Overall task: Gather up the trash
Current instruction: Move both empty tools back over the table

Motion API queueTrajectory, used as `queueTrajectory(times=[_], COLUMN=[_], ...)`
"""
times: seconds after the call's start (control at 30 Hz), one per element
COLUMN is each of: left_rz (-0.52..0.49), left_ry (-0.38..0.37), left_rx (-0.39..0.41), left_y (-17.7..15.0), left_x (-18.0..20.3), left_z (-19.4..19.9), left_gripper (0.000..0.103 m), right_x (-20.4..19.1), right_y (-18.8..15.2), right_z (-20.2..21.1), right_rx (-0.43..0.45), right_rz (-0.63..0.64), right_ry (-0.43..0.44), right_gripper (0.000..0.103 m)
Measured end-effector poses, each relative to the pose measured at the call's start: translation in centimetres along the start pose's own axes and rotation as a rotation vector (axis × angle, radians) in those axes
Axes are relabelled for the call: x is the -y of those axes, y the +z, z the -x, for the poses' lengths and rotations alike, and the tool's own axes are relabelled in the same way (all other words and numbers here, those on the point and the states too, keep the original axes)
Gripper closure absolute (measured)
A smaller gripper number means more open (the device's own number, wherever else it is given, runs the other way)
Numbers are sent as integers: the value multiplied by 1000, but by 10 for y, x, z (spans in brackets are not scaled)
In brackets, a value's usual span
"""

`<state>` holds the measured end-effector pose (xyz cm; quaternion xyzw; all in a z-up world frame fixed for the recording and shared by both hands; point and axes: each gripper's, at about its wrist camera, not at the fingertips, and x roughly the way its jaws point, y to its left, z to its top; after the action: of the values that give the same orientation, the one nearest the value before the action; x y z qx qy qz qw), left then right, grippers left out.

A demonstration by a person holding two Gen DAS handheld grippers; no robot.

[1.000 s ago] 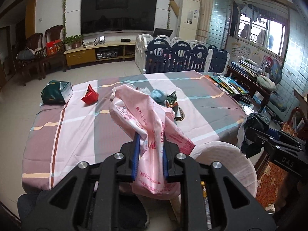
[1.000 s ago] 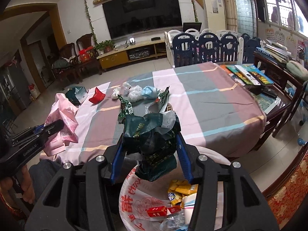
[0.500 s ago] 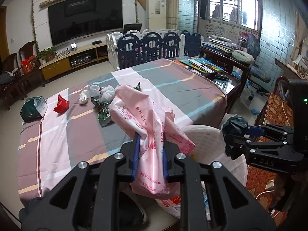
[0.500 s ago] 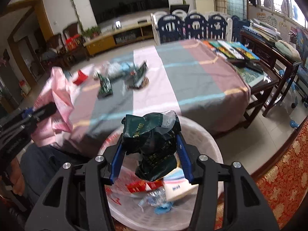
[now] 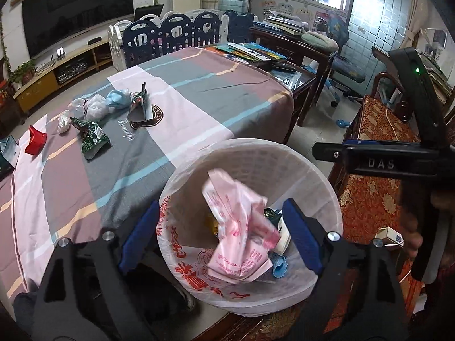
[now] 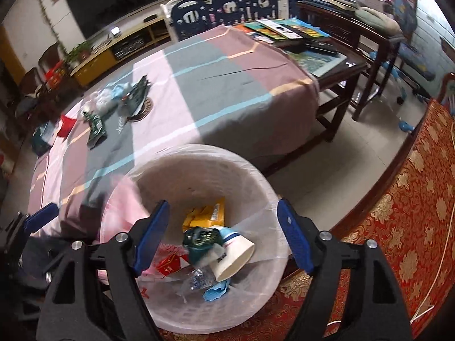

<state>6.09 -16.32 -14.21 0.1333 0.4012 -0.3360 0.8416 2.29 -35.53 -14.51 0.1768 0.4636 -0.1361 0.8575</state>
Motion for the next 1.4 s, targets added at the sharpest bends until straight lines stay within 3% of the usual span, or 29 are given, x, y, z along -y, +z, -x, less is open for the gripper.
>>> queueTrajectory(times=[0.07, 0.17, 0.3, 0.43, 0.57, 0.73, 0.93, 1.1, 1.17, 1.27, 1.4], left_rz=[-5, 24, 168, 307, 369, 377, 426, 470, 531, 644, 794], left_ry=[38, 183, 386, 454, 489, 515, 528, 560, 539, 490, 491], left_rx=[-4, 10, 31, 42, 52, 49, 71, 47, 22, 46, 39], left_y=[-2, 0, -3, -13, -25, -37, -39, -51, -59, -72, -93], left_x=[-4, -22, -78, -130, -159, -174, -194, -218, -233, -252, -276], left_z=[-1, 3, 16, 30, 41, 43, 43, 29, 25, 31, 33], left_gripper=[14, 14, 13, 13, 13, 13, 11, 10, 10, 10, 10], right_x=[5, 5, -6, -28, -57, -89, -133, -177, -198, -235, -282], right_y=[-1, -2, -4, -5, -3, 3, 18, 38, 47, 64, 99], right_z=[-3, -7, -11, -21, -24, -21, -25, -47, -60, -88, -134], right_rx=[-9, -27, -29, -47, -62, -47, 4, 53, 85, 99, 125], right_rz=[-24, -43, -31, 0, 53, 81, 125, 156, 185, 229, 229], right_ry=[0, 11, 35, 65, 74, 100, 169, 157, 159, 187, 203], right_gripper=[27, 27, 27, 27, 27, 27, 27, 27, 27, 27, 26])
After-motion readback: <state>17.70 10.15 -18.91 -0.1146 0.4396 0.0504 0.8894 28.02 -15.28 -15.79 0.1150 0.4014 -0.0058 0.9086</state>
